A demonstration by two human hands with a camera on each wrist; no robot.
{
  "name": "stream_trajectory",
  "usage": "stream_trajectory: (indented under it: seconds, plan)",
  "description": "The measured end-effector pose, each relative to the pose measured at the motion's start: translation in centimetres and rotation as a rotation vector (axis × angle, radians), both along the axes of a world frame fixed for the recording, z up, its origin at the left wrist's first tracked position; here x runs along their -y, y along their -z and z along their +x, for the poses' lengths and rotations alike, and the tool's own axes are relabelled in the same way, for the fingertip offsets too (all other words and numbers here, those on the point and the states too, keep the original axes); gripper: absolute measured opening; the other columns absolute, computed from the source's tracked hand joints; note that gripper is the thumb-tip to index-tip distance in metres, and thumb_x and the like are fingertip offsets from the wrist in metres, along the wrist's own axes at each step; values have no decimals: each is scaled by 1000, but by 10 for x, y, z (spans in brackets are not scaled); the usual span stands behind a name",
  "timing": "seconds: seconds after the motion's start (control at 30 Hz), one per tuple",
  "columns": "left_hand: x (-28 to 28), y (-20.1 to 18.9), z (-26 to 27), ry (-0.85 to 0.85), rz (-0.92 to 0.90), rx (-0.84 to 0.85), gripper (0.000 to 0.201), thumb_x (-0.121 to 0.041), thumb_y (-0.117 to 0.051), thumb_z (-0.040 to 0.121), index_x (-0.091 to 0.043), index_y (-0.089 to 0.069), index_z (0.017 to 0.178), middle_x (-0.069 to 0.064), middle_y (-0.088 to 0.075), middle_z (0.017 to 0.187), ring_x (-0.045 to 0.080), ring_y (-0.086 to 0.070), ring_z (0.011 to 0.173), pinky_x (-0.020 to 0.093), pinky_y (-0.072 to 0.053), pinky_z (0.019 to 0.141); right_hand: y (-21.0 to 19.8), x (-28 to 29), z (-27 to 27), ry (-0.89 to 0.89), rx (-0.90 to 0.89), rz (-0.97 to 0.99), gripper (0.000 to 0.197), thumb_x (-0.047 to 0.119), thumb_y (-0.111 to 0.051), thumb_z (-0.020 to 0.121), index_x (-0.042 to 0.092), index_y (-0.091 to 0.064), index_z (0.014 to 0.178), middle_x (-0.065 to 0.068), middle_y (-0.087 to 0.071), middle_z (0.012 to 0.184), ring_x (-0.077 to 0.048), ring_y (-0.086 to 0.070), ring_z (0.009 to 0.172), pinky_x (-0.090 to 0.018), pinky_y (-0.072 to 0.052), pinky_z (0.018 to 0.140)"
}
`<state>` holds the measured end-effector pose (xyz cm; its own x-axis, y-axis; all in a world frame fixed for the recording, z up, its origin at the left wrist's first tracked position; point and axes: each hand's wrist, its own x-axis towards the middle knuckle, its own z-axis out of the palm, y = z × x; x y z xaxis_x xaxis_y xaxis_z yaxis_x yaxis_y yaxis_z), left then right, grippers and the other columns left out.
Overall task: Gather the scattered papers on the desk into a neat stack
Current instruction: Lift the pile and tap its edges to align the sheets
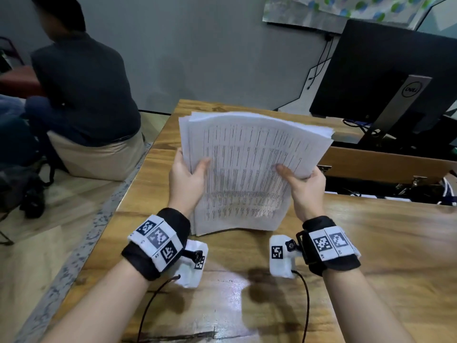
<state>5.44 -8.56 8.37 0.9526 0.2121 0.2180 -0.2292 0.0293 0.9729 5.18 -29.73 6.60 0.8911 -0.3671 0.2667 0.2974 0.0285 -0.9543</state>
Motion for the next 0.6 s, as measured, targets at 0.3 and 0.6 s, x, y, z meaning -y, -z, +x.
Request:
stream_trajectory:
  seconds: [0.3,0.6]
  plan:
    - [-10,41,-16,123,-25,-149,43,-11,-68,81,-12,-49,119,-11,-63,98,-1,-63,88,22,-54,84,43,-3,-23,-11,-135,1,33,-1,-69,78,12,-59,105,0,-68,100,-10,-67,89,-23,-58,78]
    - [-20,47,-4,160,-44,-258,19,-10,-66,82,-8,-65,100,-12,-72,76,-3,-70,71,10,-53,58,54,11,-24,-146,-223,-80,34,13,-81,62,12,-67,94,8,-74,84,-2,-71,78,-17,-56,68]
